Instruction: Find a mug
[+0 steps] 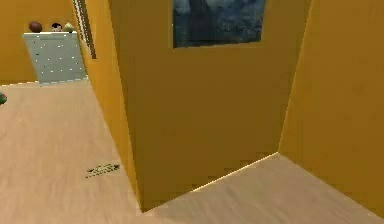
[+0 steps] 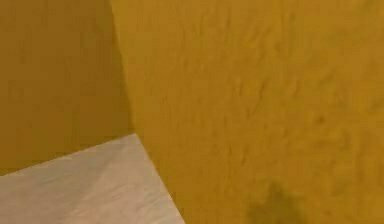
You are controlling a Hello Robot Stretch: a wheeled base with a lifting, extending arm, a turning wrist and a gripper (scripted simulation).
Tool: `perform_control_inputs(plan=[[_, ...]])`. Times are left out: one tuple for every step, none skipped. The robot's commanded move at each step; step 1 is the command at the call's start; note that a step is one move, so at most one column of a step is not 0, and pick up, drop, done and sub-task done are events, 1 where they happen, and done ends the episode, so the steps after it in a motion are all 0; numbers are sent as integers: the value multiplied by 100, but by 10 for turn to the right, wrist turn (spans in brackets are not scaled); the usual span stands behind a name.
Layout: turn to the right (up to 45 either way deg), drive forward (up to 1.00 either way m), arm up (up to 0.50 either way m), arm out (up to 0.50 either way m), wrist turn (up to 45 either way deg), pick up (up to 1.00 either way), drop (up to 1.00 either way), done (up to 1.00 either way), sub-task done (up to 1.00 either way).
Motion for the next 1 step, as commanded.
perform_control_inputs(plan=[[-450,0,0,0,0,0,0,0,0]])
